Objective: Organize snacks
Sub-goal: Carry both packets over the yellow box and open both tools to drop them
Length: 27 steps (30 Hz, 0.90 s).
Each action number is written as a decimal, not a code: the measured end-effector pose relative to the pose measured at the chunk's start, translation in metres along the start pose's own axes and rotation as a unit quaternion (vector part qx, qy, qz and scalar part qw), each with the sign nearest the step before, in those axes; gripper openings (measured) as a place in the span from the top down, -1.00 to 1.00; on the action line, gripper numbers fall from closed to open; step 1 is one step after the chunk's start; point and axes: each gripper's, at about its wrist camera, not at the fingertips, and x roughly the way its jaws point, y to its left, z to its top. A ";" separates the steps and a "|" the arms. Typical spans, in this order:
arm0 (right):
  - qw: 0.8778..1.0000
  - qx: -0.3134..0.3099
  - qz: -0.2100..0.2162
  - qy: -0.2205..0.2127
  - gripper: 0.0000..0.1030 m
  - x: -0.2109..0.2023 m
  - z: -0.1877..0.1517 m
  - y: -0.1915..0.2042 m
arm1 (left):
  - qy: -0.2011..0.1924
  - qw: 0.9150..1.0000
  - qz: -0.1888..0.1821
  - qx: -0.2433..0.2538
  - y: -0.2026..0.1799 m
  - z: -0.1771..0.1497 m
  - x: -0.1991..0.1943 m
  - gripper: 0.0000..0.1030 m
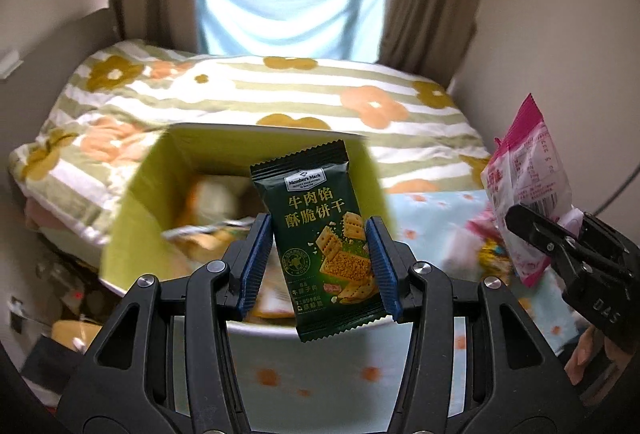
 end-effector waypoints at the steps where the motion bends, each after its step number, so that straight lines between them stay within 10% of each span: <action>1: 1.000 0.001 0.006 0.002 0.32 0.011 0.003 0.010 | 0.002 1.000 0.003 -0.002 0.012 0.002 0.003 0.13; 9: 0.999 0.019 0.027 0.038 0.32 0.078 0.009 0.064 | 0.048 0.999 0.025 -0.004 0.106 0.008 0.050 0.13; 20: 0.995 0.036 0.015 0.087 0.32 0.123 0.002 0.078 | 0.086 0.996 0.008 0.014 0.135 -0.007 0.091 0.09; 23: 0.995 0.037 0.016 0.094 0.32 0.127 -0.001 0.079 | 0.092 0.996 0.011 0.016 0.133 -0.011 0.094 -0.85; 27: 0.994 0.038 0.020 0.098 0.32 0.129 -0.003 0.076 | 0.074 0.997 0.016 0.010 0.133 -0.014 0.081 -0.99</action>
